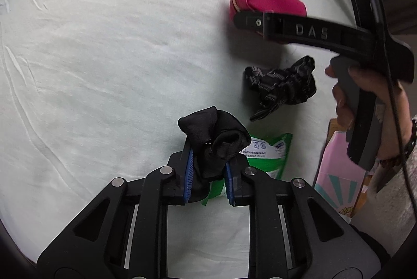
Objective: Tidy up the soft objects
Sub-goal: 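Carry black sock and pink pouch over the box and release both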
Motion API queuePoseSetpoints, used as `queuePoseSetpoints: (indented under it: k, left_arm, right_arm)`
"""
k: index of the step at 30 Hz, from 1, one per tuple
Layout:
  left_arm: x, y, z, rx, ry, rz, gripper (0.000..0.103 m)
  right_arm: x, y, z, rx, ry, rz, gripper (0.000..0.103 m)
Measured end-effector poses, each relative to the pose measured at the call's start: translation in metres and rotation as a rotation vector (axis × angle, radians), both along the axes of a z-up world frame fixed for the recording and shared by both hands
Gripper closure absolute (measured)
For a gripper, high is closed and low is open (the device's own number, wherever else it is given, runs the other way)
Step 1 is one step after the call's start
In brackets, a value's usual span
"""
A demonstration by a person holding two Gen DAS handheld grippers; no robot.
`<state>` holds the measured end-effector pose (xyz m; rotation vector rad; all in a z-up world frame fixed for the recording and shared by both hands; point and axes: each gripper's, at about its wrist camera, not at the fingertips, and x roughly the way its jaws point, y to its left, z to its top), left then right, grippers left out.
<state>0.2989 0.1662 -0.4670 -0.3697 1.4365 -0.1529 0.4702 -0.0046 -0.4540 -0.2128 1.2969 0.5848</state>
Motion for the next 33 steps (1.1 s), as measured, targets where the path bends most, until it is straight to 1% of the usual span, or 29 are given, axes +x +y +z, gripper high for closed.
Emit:
queuePoseSetpoints:
  k: [2,4,7,8,11,15,19,22,28,33]
  left_arm:
    - [0.002,0.005,0.008,-0.006,-0.009,0.006,0.086]
    - [0.004,0.008,0.015,-0.003,-0.022,0.014,0.086]
    - [0.004,0.013,0.026,-0.006,-0.037,0.021,0.086]
    - [0.004,0.015,0.03,-0.008,-0.045,0.022,0.086]
    - [0.001,0.016,0.045,-0.001,-0.072,0.012,0.086]
    - [-0.006,0.012,0.067,0.001,-0.114,0.002,0.086]
    - [-0.012,0.013,0.095,0.011,-0.158,-0.012,0.086]
    - [-0.018,0.011,0.111,0.016,-0.185,-0.021,0.086]
    - [-0.038,0.013,0.157,0.024,-0.251,-0.054,0.086]
    - [-0.057,0.007,0.197,0.027,-0.303,-0.085,0.086]
  right_arm:
    - [-0.001,-0.003,0.003,0.005,0.0,-0.002,0.012]
    - [-0.014,-0.009,0.0,0.01,-0.002,-0.007,0.012]
    - [-0.009,-0.012,0.009,0.021,-0.016,-0.018,0.012]
    - [-0.024,-0.006,0.012,0.024,-0.021,-0.022,0.012]
    - [-0.045,-0.014,0.03,0.035,-0.042,-0.038,0.012]
    - [-0.056,-0.026,0.054,0.048,-0.065,-0.06,0.012]
    - [-0.069,-0.022,0.077,0.058,-0.092,-0.075,0.012]
    - [-0.082,-0.023,0.1,0.068,-0.121,-0.092,0.012]
    - [-0.112,-0.033,0.146,0.084,-0.178,-0.135,0.012]
    - [-0.146,-0.042,0.186,0.09,-0.23,-0.182,0.012]
